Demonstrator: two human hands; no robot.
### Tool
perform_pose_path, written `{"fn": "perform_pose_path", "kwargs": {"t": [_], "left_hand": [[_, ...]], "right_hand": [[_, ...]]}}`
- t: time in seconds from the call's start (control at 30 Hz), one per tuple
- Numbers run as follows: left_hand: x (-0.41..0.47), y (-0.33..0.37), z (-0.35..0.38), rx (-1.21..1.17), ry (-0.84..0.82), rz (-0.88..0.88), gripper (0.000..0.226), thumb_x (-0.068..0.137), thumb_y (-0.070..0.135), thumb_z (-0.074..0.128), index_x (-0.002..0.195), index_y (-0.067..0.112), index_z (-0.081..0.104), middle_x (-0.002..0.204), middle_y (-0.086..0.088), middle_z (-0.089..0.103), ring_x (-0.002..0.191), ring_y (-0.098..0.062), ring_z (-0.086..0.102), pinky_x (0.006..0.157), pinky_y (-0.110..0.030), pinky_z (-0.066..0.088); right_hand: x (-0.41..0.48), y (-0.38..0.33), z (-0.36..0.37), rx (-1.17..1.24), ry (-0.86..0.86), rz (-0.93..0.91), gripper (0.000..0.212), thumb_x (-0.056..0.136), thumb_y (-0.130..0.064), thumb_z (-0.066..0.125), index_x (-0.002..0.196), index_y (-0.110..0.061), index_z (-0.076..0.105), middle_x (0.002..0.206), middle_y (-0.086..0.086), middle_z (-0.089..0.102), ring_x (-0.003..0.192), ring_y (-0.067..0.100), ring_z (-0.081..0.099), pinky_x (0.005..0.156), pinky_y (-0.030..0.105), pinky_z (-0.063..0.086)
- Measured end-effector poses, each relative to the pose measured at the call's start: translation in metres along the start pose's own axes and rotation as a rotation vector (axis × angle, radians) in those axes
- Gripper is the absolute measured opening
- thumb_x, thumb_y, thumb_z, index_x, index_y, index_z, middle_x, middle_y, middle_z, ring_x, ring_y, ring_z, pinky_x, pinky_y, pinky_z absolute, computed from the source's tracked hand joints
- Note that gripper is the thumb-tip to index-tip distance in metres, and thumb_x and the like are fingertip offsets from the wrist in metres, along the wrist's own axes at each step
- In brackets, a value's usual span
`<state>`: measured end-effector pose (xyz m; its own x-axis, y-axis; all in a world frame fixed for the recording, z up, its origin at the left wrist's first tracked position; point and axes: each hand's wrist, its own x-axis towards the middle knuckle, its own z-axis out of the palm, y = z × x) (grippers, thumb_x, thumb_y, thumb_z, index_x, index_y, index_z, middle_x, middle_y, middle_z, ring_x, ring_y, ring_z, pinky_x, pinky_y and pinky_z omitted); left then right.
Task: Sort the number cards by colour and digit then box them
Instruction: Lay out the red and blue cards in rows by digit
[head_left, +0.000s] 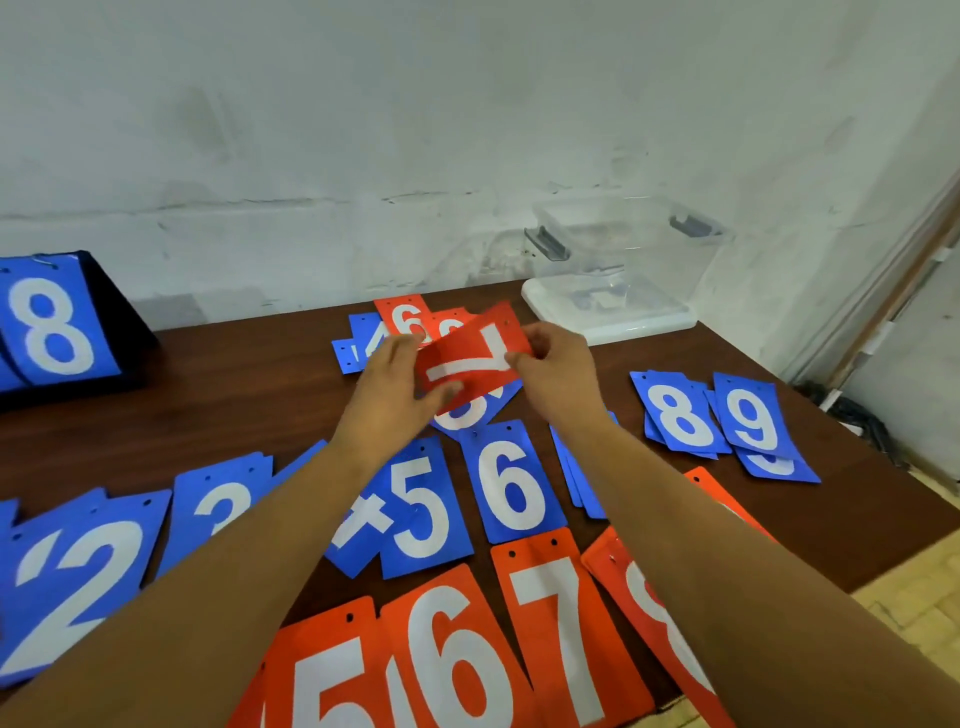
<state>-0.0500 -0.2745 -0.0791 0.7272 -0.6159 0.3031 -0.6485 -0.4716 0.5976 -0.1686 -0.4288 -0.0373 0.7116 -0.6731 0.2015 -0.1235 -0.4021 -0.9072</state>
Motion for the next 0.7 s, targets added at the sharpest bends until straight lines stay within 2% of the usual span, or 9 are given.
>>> {"fn": "perform_pose_path", "kwargs": {"t": [0.07, 0.13, 0.2, 0.23, 0.3, 0.37, 0.47, 0.53, 0.7], "left_hand": [[0.003, 0.001, -0.015, -0.162, 0.077, -0.043, 0.068, 0.085, 0.051, 0.069, 0.142, 0.026, 0.043, 0.14, 0.004, 0.05, 0.123, -0.015, 0.05, 0.094, -0.028, 0.049], [0.004, 0.002, -0.026, -0.286, 0.022, -0.079, 0.04, 0.088, 0.04, 0.07, 0.125, 0.029, 0.06, 0.119, 0.016, 0.062, 0.106, -0.008, 0.06, 0.078, -0.017, 0.048], [0.001, -0.002, -0.032, -0.413, 0.028, -0.139, 0.009, 0.091, 0.028, 0.069, 0.098, 0.032, 0.067, 0.1, 0.017, 0.07, 0.094, -0.009, 0.068, 0.076, -0.023, 0.053], [-0.001, -0.005, -0.035, -0.481, 0.06, -0.192, 0.006, 0.091, 0.025, 0.069, 0.09, 0.031, 0.067, 0.094, 0.015, 0.072, 0.089, -0.01, 0.07, 0.074, -0.026, 0.055], [-0.006, -0.014, -0.038, -0.592, 0.126, -0.301, 0.009, 0.092, 0.022, 0.068, 0.085, 0.027, 0.065, 0.09, 0.007, 0.074, 0.081, -0.013, 0.072, 0.067, -0.026, 0.055], [-0.009, -0.022, -0.041, -0.648, 0.144, -0.382, 0.008, 0.093, 0.022, 0.067, 0.087, 0.024, 0.062, 0.094, 0.0, 0.073, 0.08, -0.016, 0.072, 0.066, -0.028, 0.054], [-0.015, -0.036, -0.045, -0.674, 0.13, -0.457, 0.006, 0.093, 0.026, 0.067, 0.09, 0.024, 0.062, 0.094, 0.003, 0.073, 0.078, -0.014, 0.072, 0.064, -0.027, 0.055], [-0.017, -0.043, -0.048, -0.647, 0.126, -0.465, 0.006, 0.093, 0.028, 0.068, 0.09, 0.025, 0.063, 0.089, 0.008, 0.073, 0.071, -0.007, 0.073, 0.058, -0.022, 0.054], [-0.019, -0.054, -0.048, -0.631, 0.103, -0.482, 0.005, 0.093, 0.031, 0.067, 0.092, 0.028, 0.063, 0.088, 0.01, 0.073, 0.074, -0.008, 0.073, 0.059, -0.024, 0.055]], "right_hand": [[0.002, -0.016, -0.005, 0.115, -0.179, -0.073, 0.017, 0.088, -0.008, 0.066, 0.096, -0.023, 0.07, 0.083, -0.011, 0.073, 0.078, 0.004, 0.07, 0.064, 0.013, 0.052], [0.004, -0.025, -0.004, 0.175, -0.307, -0.09, 0.009, 0.089, -0.018, 0.068, 0.094, -0.026, 0.071, 0.083, -0.01, 0.075, 0.077, 0.002, 0.07, 0.062, 0.01, 0.05], [0.008, -0.023, 0.0, 0.182, -0.255, -0.057, 0.009, 0.091, -0.035, 0.066, 0.091, -0.028, 0.071, 0.083, -0.009, 0.074, 0.076, 0.004, 0.07, 0.062, 0.015, 0.051], [0.012, -0.018, 0.002, 0.116, -0.186, -0.007, 0.017, 0.092, -0.04, 0.062, 0.091, -0.025, 0.071, 0.081, -0.006, 0.073, 0.077, 0.009, 0.07, 0.064, 0.022, 0.053], [0.023, -0.004, 0.006, -0.203, -0.114, 0.105, 0.031, 0.091, -0.037, 0.062, 0.092, -0.007, 0.067, 0.083, 0.012, 0.068, 0.079, 0.026, 0.066, 0.07, 0.036, 0.056], [0.032, 0.013, 0.01, -0.542, -0.188, 0.192, 0.036, 0.086, -0.034, 0.067, 0.09, 0.0, 0.057, 0.085, 0.016, 0.058, 0.078, 0.027, 0.059, 0.068, 0.035, 0.052], [0.042, 0.029, 0.021, -0.828, -0.262, 0.224, 0.063, 0.08, -0.05, 0.072, 0.118, -0.004, 0.052, 0.121, 0.015, 0.051, 0.115, 0.032, 0.049, 0.094, 0.04, 0.044], [0.051, 0.033, 0.029, -0.895, -0.239, 0.209, 0.067, 0.077, -0.054, 0.074, 0.12, -0.008, 0.051, 0.131, 0.017, 0.047, 0.124, 0.035, 0.042, 0.102, 0.043, 0.038], [0.068, 0.042, 0.046, -0.788, -0.235, 0.285, 0.056, 0.078, -0.039, 0.078, 0.118, -0.008, 0.054, 0.129, 0.016, 0.053, 0.121, 0.035, 0.048, 0.099, 0.041, 0.042]]}}
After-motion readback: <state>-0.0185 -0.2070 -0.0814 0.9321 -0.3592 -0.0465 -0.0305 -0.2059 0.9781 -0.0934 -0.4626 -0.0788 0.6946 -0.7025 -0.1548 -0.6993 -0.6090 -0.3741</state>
